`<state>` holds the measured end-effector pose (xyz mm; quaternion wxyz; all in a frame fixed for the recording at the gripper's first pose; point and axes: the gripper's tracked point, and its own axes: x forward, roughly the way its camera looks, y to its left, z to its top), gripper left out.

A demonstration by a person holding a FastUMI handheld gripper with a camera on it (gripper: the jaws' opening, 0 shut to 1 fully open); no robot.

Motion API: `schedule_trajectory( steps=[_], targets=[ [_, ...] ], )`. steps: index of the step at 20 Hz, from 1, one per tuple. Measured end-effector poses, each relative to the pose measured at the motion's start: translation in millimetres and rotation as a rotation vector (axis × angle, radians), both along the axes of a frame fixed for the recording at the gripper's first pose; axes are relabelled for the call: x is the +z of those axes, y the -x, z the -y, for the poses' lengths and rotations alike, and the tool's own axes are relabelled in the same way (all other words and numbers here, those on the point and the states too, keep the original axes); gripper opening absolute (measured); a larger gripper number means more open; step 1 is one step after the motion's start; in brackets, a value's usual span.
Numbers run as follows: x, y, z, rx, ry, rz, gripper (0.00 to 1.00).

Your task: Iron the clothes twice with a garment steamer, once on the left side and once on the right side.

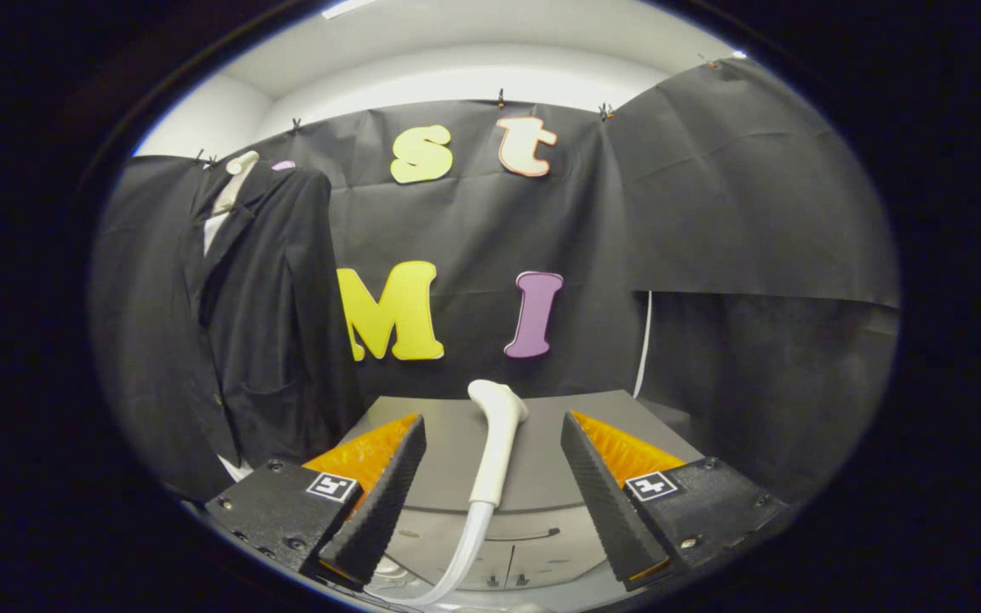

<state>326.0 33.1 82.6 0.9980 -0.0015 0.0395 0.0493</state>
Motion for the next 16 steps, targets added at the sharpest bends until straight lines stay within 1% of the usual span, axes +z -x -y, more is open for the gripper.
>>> schedule_trajectory(
  steps=[6, 9, 11, 13, 15, 16],
  targets=[
    [-25.6, -83.7, -9.6, 0.044, 0.000, -0.137, 0.99],
    [-57.1, -118.6, -10.9, 0.034, 0.000, -0.242, 0.99],
    [-75.0, -137.2, -13.5, 0.034, 0.004, -0.314, 1.00],
    [-92.4, -154.0, -8.5, 0.013, 0.030, -0.375, 1.00],
    [-109.3, -163.6, -5.7, -0.007, 0.046, -0.445, 0.99],
    [-119.0, -167.6, -7.6, -0.002, 0.047, -0.483, 0.99]
  ],
)
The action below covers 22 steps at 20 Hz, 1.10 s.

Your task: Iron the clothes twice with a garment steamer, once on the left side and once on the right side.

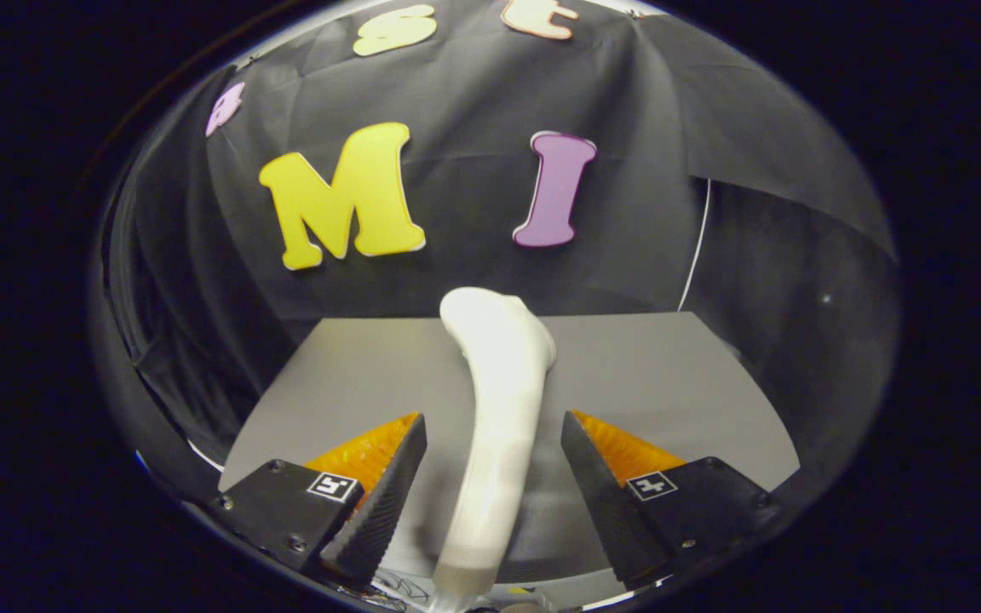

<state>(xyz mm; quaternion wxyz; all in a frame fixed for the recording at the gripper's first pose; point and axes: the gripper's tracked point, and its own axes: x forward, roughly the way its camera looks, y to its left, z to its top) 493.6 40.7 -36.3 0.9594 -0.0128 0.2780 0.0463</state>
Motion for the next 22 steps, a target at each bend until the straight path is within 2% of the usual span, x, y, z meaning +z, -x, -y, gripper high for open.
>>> schedule_trajectory(
  steps=[3, 5, 7, 14, 17, 20, 22],
  targets=[
    [-19.0, -5.2, 1.4, -0.007, 0.002, -0.100, 0.98],
    [-17.8, -6.9, 1.5, -0.013, 0.035, -0.116, 0.98],
    [-20.3, -5.9, -0.6, 0.003, 0.056, -0.142, 0.90],
    [-19.8, -2.9, -2.3, -0.019, 0.027, -0.183, 0.82],
    [-18.4, -5.8, -2.5, -0.015, -0.057, -0.200, 0.48],
    [-16.0, -4.1, -9.6, 0.012, -0.164, -0.213, 0.43],
    [-15.0, -4.5, -11.4, 0.025, -0.190, -0.203, 0.39]
  ],
)
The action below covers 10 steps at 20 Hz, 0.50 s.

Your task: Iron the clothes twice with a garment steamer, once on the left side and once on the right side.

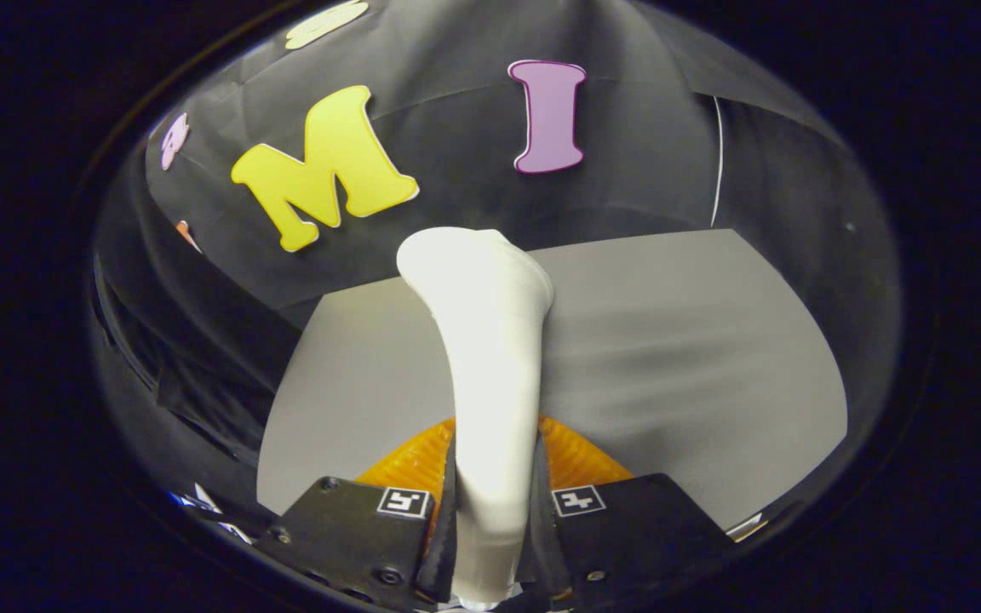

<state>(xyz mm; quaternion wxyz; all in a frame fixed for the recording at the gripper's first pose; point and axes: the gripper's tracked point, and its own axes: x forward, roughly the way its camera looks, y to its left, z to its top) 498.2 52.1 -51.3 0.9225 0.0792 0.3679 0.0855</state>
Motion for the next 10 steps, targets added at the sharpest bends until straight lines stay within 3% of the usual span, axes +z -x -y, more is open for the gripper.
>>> schedule_trajectory(
  steps=[5, 10],
  targets=[
    [16.3, 4.5, -2.8, 0.001, -0.012, 0.103, 0.37],
    [74.2, 61.0, -23.1, -0.046, 0.003, 0.265, 0.36]
  ],
)
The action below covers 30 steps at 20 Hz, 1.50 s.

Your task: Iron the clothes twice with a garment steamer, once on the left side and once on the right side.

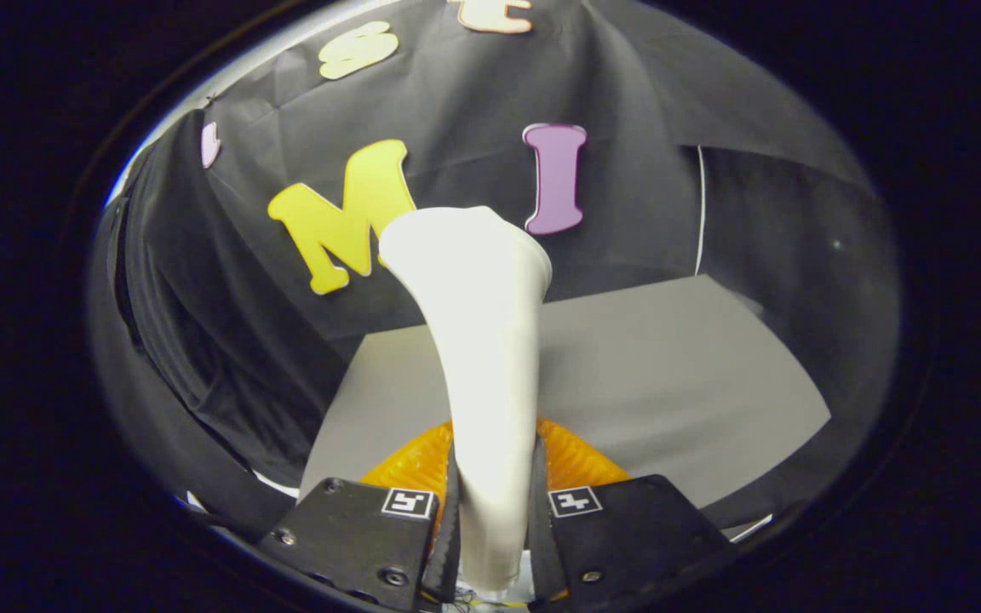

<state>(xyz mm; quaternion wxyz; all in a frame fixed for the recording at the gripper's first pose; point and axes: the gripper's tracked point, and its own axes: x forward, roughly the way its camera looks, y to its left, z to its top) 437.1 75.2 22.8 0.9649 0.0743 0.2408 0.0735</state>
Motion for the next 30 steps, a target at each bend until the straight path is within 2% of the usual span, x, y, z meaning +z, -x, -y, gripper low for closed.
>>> schedule_trajectory(
  steps=[9, 14, 20, 23, 30],
  targets=[
    [120.2, 87.0, -57.6, -0.049, -0.031, 0.273, 0.36],
    [199.9, 119.2, -115.6, -0.038, -0.010, 0.431, 0.36],
    [261.6, 129.4, -198.6, 0.008, 0.004, 0.532, 0.36],
    [279.8, 119.7, -234.3, 0.015, 0.043, 0.563, 0.36],
    [288.2, 106.3, -293.9, 0.039, 0.083, 0.560, 0.35]
  ],
)
